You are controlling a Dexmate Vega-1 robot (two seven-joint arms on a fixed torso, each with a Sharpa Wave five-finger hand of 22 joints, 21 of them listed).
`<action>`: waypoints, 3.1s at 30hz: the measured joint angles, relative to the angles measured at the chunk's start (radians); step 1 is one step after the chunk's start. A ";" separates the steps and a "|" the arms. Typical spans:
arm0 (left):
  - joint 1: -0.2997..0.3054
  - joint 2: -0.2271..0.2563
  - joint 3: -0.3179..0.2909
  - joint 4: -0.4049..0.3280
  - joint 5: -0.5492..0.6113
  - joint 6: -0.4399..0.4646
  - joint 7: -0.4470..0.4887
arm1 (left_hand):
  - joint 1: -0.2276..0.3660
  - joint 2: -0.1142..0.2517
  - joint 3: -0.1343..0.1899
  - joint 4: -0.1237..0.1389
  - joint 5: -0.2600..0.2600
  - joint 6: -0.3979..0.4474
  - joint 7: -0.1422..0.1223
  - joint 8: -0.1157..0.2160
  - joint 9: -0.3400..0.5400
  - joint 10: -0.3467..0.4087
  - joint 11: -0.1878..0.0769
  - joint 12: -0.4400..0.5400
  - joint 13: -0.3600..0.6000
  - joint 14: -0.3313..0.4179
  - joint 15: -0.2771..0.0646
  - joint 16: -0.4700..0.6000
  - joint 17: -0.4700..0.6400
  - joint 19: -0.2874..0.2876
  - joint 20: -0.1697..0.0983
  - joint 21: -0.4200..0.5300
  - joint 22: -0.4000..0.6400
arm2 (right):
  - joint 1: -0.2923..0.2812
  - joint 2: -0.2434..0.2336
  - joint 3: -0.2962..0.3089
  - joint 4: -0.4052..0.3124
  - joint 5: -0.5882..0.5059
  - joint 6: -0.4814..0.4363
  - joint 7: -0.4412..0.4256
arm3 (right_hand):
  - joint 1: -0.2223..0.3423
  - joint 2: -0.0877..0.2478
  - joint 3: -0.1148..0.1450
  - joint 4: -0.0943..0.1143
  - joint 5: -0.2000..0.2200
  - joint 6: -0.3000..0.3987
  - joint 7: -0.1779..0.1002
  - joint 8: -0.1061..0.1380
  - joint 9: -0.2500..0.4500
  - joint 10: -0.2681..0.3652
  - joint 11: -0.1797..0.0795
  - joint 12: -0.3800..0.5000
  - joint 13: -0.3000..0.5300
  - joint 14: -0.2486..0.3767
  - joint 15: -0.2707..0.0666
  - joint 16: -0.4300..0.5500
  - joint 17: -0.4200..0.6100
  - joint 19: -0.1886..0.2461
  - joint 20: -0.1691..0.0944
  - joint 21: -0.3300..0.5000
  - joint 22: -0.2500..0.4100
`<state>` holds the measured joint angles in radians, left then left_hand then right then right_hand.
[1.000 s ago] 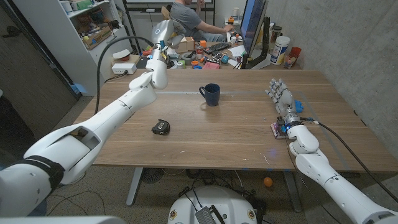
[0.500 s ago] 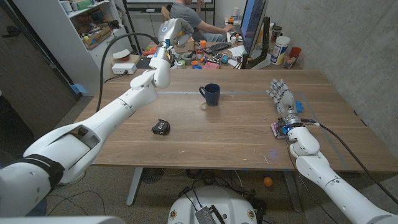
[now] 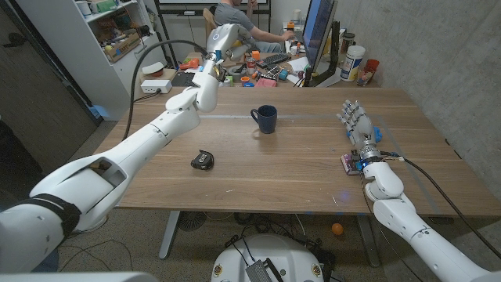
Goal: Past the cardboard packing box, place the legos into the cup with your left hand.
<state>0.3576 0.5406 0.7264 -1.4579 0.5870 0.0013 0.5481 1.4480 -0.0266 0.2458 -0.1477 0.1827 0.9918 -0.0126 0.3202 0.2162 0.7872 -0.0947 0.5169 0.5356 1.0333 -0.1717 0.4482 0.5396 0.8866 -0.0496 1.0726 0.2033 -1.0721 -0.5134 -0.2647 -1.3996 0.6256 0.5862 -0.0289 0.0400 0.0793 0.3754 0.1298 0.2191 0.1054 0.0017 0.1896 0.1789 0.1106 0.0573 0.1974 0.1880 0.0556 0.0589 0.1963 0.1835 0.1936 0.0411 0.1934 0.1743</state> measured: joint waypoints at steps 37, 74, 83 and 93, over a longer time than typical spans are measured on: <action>0.007 -0.021 0.042 0.009 0.049 -0.104 -0.078 | 0.000 0.000 0.004 0.004 0.000 0.011 0.000 -0.015 0.005 0.005 -0.005 -0.007 0.009 0.001 0.002 -0.010 0.010 -0.014 0.014 0.031 -0.005 | -0.049 -0.009 0.029 -0.030 -0.002 0.025 -0.015 | 0.000 0.000 -0.004 0.004 0.000 0.000 0.000 0.000 0.000 0.008 -0.007 0.000 0.000 0.000 0.000 0.000 0.000 0.000 0.000 0.000 0.000; 0.002 -0.078 0.099 0.172 0.059 -0.158 -0.008 | 0.004 -0.004 0.018 0.001 -0.001 0.012 0.002 -0.023 0.005 0.016 -0.005 -0.018 0.014 0.012 -0.002 -0.021 0.019 -0.023 0.023 0.056 -0.010 | -0.058 -0.012 0.035 -0.044 -0.021 0.031 -0.032 | 0.000 0.000 -0.013 0.004 0.000 0.011 0.000 0.000 0.000 0.011 -0.004 0.000 0.000 0.005 -0.006 0.000 0.000 0.000 0.000 0.000 0.000; -0.022 -0.095 0.130 0.208 0.053 -0.151 -0.047 | 0.004 -0.004 0.018 0.001 -0.001 0.012 0.002 -0.030 0.004 0.016 -0.005 -0.018 0.017 0.012 -0.002 -0.027 0.023 -0.023 0.023 0.060 -0.014 | -0.060 -0.008 0.037 -0.042 -0.021 0.039 -0.033 | 0.000 0.000 -0.013 0.004 0.000 0.011 0.000 0.000 0.000 0.011 -0.004 0.000 0.000 0.008 -0.003 0.000 0.000 0.000 0.000 0.000 0.000; -0.034 -0.100 0.155 0.226 0.051 -0.153 -0.071 | 0.004 -0.003 0.021 0.004 -0.001 0.023 0.002 -0.030 0.004 0.016 -0.005 -0.021 0.019 0.012 -0.002 -0.027 0.024 -0.028 0.027 0.064 -0.015 | -0.056 -0.001 0.037 -0.027 -0.017 0.047 -0.028 | 0.000 0.000 -0.013 0.004 0.000 0.011 0.000 0.000 0.000 0.011 -0.004 0.000 0.000 0.011 0.000 0.000 0.000 0.000 0.000 0.000 0.000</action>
<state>0.3236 0.4404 0.8810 -1.2321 0.6381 -0.1516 0.4770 1.4516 -0.0301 0.2665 -0.1437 0.1818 1.0149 -0.0110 0.2900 0.2207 0.8034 -0.1001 0.4963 0.5542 1.0452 -0.1736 0.4211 0.5637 0.8589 -0.0222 1.1366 0.1885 -1.1277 -0.5144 -0.2274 -1.4265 0.6085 0.6330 -0.0568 0.0400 0.0793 0.3627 0.1341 0.2191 0.1162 0.0018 0.1896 0.1789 0.1214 0.0536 0.1974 0.1880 0.0664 0.0588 0.1963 0.1835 0.1936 0.0411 0.1934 0.1743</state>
